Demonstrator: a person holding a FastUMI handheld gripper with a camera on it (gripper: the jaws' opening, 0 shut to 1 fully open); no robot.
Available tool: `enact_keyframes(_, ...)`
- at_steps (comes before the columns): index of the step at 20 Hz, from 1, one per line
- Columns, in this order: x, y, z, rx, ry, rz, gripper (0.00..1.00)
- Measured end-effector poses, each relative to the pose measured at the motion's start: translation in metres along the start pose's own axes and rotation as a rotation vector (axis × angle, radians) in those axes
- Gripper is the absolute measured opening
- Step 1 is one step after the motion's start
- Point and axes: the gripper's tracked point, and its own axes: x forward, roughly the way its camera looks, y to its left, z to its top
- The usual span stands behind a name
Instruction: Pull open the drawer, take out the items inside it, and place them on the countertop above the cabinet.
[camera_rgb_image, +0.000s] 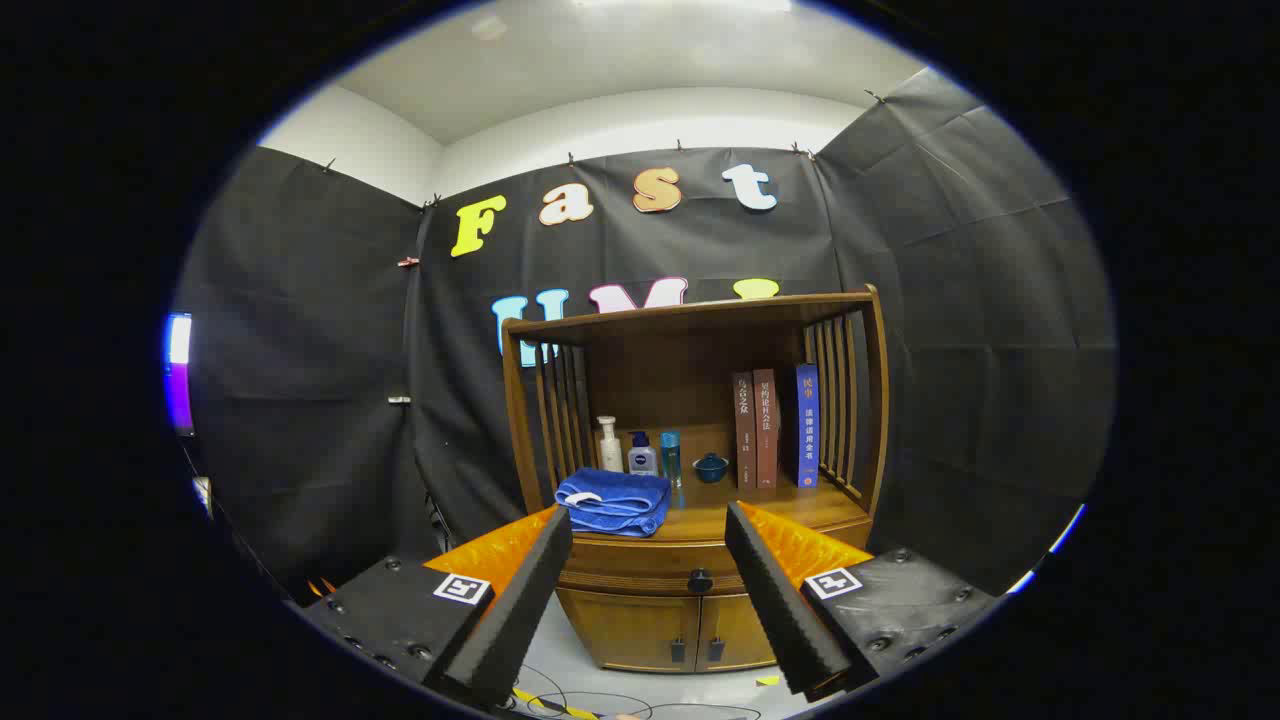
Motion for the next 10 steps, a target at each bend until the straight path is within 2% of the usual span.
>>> enact_keyframes(10,-0.0016,-0.0065,0.0020,0.021,-0.010,-0.011,0.98)
